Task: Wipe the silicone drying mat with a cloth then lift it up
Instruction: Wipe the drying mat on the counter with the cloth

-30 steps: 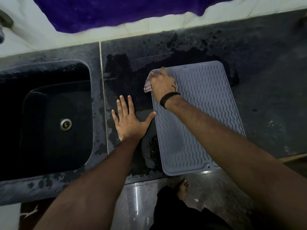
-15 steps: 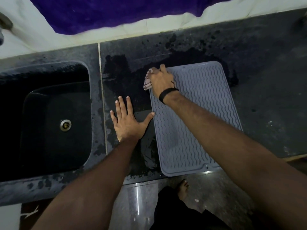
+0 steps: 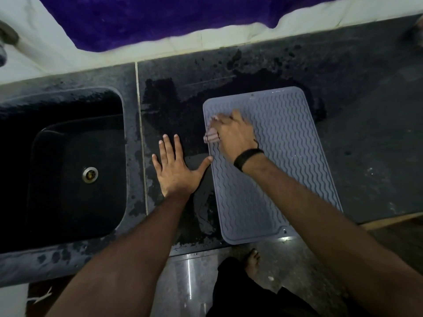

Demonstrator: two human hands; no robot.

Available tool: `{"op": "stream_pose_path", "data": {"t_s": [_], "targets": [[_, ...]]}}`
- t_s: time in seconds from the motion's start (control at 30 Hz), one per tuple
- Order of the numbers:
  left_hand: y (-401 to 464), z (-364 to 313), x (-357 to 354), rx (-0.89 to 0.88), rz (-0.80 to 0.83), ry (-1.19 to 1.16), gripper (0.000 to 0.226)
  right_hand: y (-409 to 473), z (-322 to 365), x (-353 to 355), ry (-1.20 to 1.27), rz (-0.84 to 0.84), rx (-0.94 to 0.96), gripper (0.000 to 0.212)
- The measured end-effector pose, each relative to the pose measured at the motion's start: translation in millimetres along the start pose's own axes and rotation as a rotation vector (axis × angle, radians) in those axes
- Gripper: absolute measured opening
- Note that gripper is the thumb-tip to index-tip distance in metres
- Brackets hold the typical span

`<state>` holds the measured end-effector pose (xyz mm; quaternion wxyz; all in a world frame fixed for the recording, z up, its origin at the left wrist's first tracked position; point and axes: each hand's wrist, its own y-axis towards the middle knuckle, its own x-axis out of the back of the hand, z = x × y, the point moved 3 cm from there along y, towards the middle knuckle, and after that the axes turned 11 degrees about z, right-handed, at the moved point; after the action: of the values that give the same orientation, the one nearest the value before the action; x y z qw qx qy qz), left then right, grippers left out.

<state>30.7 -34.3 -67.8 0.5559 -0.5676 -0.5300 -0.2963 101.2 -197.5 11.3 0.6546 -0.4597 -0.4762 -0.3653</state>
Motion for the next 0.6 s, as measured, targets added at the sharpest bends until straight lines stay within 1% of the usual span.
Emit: {"op": "stream_pose_path", "data": {"t_s": [0.07, 0.1, 0.2, 0.27, 0.4, 0.5, 0.6], "targets": [[-0.1, -0.5, 0.4, -0.003, 0.004, -0.01, 0.122, 23.0, -2.1, 11.8, 0.006, -0.048, -0.025, 0.054], [0.1, -0.4, 0.5, -0.004, 0.003, -0.012, 0.122, 33.9, -1.8, 14.6, 0.004, -0.036, -0.035, 0.054], [0.2, 0.5, -0.2, -0.002, 0.002, -0.011, 0.122, 51.4, 2.9, 7.5, -0.049, 0.083, -0.056, 0.049], [0.7, 0.8, -0.9, -0.003, -0.002, -0.013, 0.122, 46.9, 3.4, -0.6, -0.071, 0.092, -0.052, 0.048], [0.2, 1.5, -1.8, -0.007, -0.015, -0.006, 0.12, 16.3, 0.7, -13.5, -0.02, 0.054, -0.009, 0.048], [-0.6, 1.2, -0.8, -0.007, -0.011, 0.001, 0.12, -5.8, 1.9, -21.6, -0.03, 0.083, 0.027, 0.051], [-1.2, 0.0, 1.2, -0.005, 0.002, 0.0, 0.12, -2.0, -1.0, -12.1, -0.008, 0.094, 0.038, 0.05]]}}
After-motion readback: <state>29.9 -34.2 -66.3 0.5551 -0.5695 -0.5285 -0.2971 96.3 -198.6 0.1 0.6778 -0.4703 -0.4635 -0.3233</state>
